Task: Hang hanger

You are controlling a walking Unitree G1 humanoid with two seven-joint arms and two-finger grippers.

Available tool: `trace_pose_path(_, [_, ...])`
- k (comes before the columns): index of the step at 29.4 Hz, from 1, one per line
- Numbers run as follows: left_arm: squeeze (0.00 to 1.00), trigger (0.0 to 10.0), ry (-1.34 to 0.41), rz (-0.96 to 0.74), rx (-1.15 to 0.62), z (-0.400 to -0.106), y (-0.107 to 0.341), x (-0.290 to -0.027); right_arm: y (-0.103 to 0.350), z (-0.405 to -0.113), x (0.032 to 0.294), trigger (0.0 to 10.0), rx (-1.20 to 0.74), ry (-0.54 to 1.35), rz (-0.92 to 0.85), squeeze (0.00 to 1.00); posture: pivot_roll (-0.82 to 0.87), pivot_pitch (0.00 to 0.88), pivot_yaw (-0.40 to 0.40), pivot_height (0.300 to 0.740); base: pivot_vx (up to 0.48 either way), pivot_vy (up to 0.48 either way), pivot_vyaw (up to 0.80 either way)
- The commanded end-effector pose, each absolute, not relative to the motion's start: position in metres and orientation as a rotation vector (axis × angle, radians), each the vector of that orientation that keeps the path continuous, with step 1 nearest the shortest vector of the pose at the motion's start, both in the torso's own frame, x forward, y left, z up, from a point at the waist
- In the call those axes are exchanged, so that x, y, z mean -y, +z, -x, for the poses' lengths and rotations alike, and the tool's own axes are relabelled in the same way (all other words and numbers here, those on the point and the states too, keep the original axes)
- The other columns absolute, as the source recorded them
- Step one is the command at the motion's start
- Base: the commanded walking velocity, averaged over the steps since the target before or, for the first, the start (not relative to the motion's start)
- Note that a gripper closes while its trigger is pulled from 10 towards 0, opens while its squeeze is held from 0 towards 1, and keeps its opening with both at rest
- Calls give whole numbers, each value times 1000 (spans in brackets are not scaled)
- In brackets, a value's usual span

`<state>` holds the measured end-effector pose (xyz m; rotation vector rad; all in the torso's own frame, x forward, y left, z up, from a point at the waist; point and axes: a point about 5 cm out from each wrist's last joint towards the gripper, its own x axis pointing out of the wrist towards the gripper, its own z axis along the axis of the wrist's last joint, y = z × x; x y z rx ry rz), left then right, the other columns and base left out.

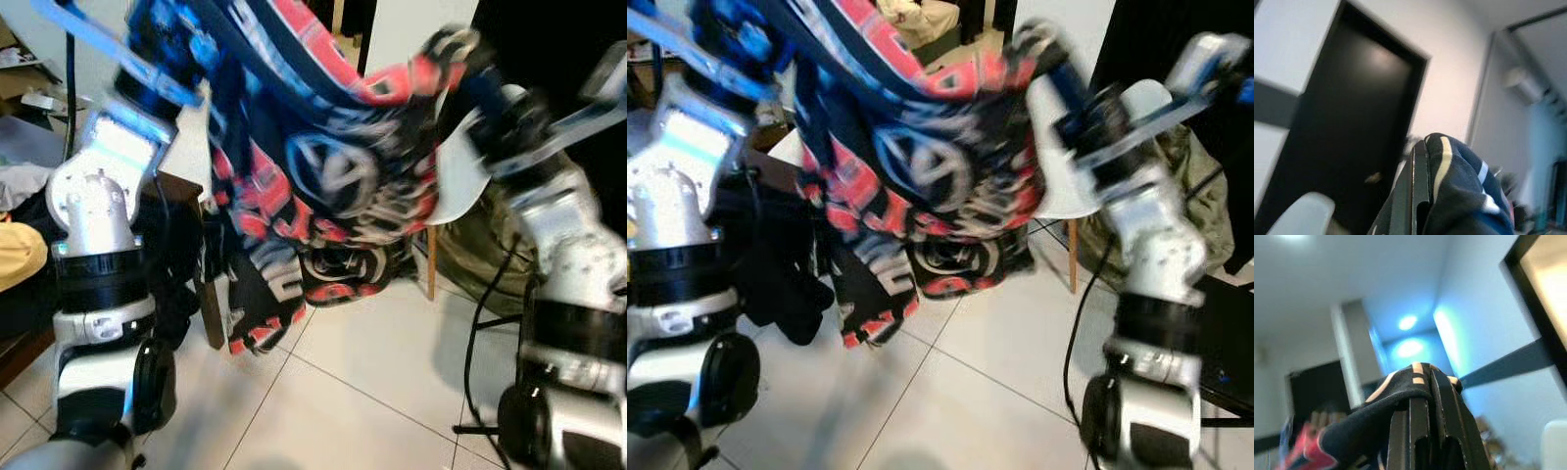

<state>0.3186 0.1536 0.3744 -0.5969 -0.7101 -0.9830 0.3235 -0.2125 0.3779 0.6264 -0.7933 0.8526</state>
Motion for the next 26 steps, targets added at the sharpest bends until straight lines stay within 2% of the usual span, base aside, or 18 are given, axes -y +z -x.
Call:
trace_pose_path(1, [0, 9725, -960, 533, 735, -316, 378, -155, 381, -328, 214, 0, 786, 813, -635, 0, -17, 66, -21, 740, 0, 0, 0])
trace_pose_path(5, [0, 9647, -872, 430, 684, -325, 366, -158, 388, -336, 215, 0, 748, 745, -617, 0, -16, 62, -20, 740, 0, 0, 0])
trace_pose_path(9, [0, 10000, -794, 318, 623, -332, 352, -161, 392, -347, 219, 0, 694, 638, -668, 0, -16, 61, -20, 740, 0, 0, 0])
trace_pose_path(11, [0, 10000, -722, 161, 553, -339, 335, -162, 393, -358, 218, 0, 625, 574, -666, 0, -15, 58, -21, 740, 0, 0, 0])
trace_pose_path(13, [0, 10000, -722, 161, 553, -339, 335, -162, 393, -358, 218, 0, 625, 574, -666, 0, -15, 58, -21, 740, 0, 0, 0])
trace_pose_path(16, [0, 10000, -687, -4, 488, -343, 320, -158, 395, -363, 212, 0, 593, 573, -645, 0, -13, 57, -22, 740, 0, 0, 0])
trace_pose_path(21, [0, 10000, -680, -61, 470, -344, 316, -157, 396, -364, 210, 0, 590, 575, -644, 0, -13, 57, -22, 740, 0, 0, 0])
trace_pose_path(26, [0, 10000, -677, -105, 487, -343, 312, -153, 395, -366, 193, 0, 552, 630, -538, 0, -16, 59, -24, 740, 0, 0, 0])
